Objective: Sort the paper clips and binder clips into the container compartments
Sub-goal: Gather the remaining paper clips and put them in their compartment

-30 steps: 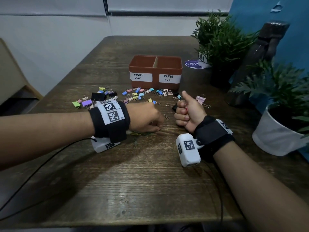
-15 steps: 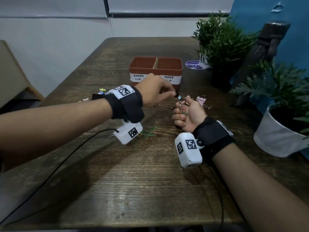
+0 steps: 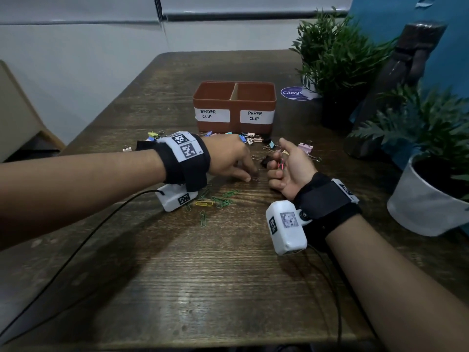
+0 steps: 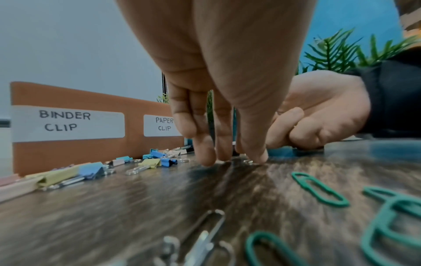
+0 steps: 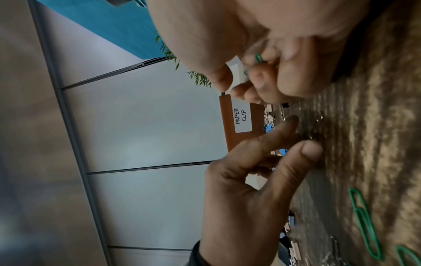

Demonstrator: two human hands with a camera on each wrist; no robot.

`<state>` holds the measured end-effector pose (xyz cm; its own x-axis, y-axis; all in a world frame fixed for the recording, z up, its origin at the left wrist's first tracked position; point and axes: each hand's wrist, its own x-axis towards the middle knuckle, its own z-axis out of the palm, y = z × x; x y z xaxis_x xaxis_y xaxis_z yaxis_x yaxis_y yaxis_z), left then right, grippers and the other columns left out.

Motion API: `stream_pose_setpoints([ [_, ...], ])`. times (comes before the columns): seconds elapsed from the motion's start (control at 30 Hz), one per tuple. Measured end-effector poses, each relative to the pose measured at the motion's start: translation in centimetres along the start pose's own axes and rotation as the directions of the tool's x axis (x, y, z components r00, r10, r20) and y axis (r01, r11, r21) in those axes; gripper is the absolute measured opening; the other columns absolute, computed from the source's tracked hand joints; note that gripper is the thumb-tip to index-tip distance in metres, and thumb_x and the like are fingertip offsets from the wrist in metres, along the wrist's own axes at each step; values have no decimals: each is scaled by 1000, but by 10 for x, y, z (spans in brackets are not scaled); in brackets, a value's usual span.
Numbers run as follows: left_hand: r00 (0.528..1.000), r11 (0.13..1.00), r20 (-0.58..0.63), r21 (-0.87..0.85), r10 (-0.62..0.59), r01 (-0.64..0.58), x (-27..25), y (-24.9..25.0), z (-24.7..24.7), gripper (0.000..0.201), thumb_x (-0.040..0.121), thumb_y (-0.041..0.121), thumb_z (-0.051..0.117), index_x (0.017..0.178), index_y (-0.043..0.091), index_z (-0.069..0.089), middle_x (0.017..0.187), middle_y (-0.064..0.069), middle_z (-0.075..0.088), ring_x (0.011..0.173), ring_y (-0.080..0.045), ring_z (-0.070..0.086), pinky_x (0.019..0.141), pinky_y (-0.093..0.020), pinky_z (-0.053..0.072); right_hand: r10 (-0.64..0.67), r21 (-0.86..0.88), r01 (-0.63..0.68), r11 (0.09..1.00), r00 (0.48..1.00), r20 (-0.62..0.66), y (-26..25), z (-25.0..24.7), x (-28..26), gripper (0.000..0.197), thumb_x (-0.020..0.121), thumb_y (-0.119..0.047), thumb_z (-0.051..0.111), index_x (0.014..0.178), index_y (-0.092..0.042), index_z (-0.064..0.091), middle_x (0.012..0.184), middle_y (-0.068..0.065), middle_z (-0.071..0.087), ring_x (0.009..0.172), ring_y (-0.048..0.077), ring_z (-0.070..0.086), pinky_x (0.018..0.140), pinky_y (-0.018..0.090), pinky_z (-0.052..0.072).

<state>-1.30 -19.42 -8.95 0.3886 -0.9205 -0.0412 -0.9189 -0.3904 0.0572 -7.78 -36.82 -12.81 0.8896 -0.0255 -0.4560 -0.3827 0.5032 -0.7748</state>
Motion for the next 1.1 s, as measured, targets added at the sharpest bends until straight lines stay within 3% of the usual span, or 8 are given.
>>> stream_pose_setpoints([
  [0.1,1000,1000,7,-17,5,-5,3,3,1,19,88,38,69,97,23,78,89,5,73,76,-11,65,67,-29,52,-12,9,12,1000,1000,-1,0,-1,0,46,97,-55,44,65,-22,40,56,-5,36,34,7,25,32,15,17],
  [0.27,994,992,49,-65,-101,104,6,9,-1,6,84,28,72,82,22,74,71,14,68,62,1,60,60,-9,45,-44,-10,43,999,998,-40,1,-1,1,46,96,-55,45,65,-23,39,57,-4,37,33,8,25,34,14,17],
  [0.43,938,922,225,-229,-263,313,5,12,2,6,81,22,74,86,20,71,71,15,66,64,1,59,66,-14,49,-57,-26,56,998,997,-42,3,1,1,45,96,-54,47,65,-23,39,58,-3,37,33,7,25,33,14,17],
  [0.57,924,912,264,-232,-277,339,1,14,2,4,84,20,70,87,18,68,70,14,63,61,1,54,62,-13,44,-64,-30,63,998,997,-51,3,2,0,44,96,-53,48,66,-22,41,59,-2,38,33,7,27,33,13,18],
  [0.73,949,887,-52,-373,-312,272,3,18,-27,7,84,22,67,88,17,69,75,11,67,63,4,54,66,-14,46,4,-54,-2,999,999,34,3,4,-6,50,98,-57,39,71,-16,49,60,0,43,34,8,31,33,14,18],
  [0.83,970,938,-94,-290,-224,188,11,28,-38,5,81,22,70,83,18,70,69,13,66,58,5,55,60,-7,40,59,-29,-55,998,988,145,3,5,-10,65,96,-67,27,73,-11,51,60,3,44,34,9,30,34,13,18],
  [0.93,981,969,-129,-219,-144,113,12,29,-36,9,83,29,73,88,22,72,77,10,68,66,2,59,62,-6,40,69,-5,-69,998,982,179,1,5,-10,67,98,-66,22,71,-11,50,58,4,44,34,9,30,34,13,17],
  [1.1,913,964,-355,-240,-199,116,-18,18,-37,11,85,36,73,90,26,73,81,9,68,68,1,57,64,-16,43,85,-24,-82,996,988,132,3,4,-8,56,102,-55,27,76,-12,54,58,2,47,33,8,32,32,13,17],
])
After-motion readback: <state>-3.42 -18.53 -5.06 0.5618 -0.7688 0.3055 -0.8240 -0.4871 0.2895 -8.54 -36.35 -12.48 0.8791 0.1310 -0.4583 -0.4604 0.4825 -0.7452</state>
